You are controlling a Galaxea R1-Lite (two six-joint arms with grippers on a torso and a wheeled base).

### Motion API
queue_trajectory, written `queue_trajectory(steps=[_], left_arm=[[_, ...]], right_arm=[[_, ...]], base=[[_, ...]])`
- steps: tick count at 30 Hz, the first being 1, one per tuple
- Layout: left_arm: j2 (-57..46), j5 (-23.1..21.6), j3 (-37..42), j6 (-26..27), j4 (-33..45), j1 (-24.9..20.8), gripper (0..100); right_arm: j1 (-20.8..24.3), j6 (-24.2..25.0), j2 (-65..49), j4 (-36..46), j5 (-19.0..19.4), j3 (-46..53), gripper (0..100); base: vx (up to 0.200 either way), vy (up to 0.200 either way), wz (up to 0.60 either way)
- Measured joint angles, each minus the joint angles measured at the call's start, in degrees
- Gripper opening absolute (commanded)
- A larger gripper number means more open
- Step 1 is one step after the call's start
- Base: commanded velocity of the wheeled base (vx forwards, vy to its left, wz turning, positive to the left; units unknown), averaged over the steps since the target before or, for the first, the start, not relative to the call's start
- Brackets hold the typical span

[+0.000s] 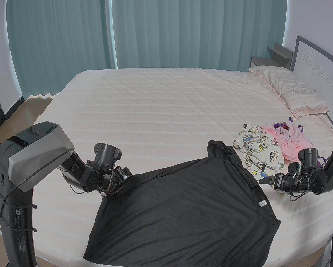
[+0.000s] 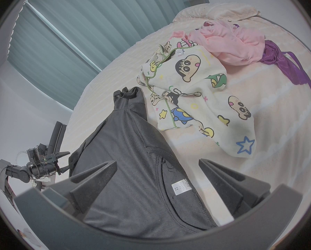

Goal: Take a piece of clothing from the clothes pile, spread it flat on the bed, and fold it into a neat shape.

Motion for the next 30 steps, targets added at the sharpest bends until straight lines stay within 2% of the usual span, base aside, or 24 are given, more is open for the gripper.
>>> queue_trajectory(steps=[7,8,17,30], left_arm=[[0.45,0.65,-0.68,0.34,0.13,-0.45,100],[0.50,0.65,-0.79,0.37,0.16,-0.54,0],[0.89,0.79,-2.12,0.39,0.28,0.00,0],[1.16,0.76,-8.18,0.11,0.41,6.97,0]], right_arm=[[-0.06,-0.05,0.05,-0.02,-0.01,-0.05,100],[-0.06,-0.05,0.07,0.00,0.00,-0.05,100],[-0.06,-0.05,0.35,-0.02,0.00,-0.07,100],[-0.06,0.00,1.12,-0.05,-0.01,-1.23,100]], base=[[0.000,0.000,0.00],[0.000,0.000,0.00],[0.000,0.000,0.00],[0.000,0.000,0.00]])
